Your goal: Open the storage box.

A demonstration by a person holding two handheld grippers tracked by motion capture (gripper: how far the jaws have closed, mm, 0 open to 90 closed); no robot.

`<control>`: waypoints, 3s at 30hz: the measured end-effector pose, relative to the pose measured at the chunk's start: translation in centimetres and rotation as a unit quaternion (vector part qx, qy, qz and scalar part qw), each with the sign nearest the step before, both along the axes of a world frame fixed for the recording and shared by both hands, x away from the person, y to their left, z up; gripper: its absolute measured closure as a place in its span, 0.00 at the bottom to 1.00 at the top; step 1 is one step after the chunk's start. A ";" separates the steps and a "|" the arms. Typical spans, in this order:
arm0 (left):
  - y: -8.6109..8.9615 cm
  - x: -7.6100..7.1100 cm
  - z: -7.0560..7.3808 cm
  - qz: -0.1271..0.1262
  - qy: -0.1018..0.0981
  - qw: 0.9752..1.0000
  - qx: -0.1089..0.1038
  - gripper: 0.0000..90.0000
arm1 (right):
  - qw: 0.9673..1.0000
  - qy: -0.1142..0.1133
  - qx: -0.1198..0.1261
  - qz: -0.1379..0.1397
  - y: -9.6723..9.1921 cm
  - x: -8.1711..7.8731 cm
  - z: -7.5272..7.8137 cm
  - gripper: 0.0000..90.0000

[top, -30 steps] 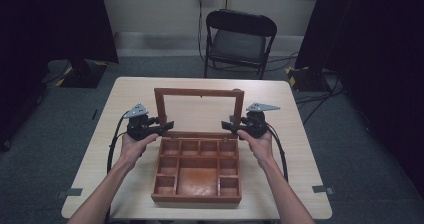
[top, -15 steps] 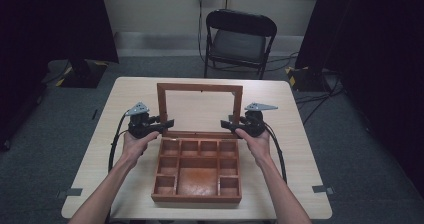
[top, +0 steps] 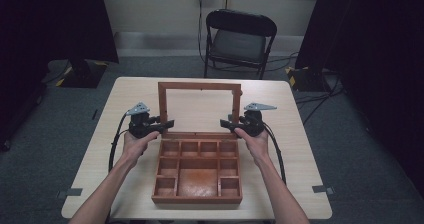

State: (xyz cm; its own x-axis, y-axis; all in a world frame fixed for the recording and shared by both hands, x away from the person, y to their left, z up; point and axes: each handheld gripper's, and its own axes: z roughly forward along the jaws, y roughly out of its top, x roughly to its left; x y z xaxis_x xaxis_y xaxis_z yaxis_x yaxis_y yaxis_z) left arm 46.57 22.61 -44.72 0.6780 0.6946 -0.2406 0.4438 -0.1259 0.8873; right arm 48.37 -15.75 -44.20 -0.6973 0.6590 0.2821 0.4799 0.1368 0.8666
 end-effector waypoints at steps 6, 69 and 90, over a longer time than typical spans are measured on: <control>-0.1 0.2 -0.2 0.002 0.005 1.000 -0.002 0.58 | 1.000 0.005 0.000 -0.002 0.0 0.1 -0.1 0.52; 0.4 2.0 -3.9 0.010 0.094 0.995 0.016 0.39 | 0.992 0.109 -0.021 -0.064 -1.0 2.0 -4.9 0.23; 1.4 -0.5 -0.9 0.015 0.051 0.997 0.064 0.29 | 0.994 0.074 -0.047 -0.072 -3.8 -0.5 -1.5 0.16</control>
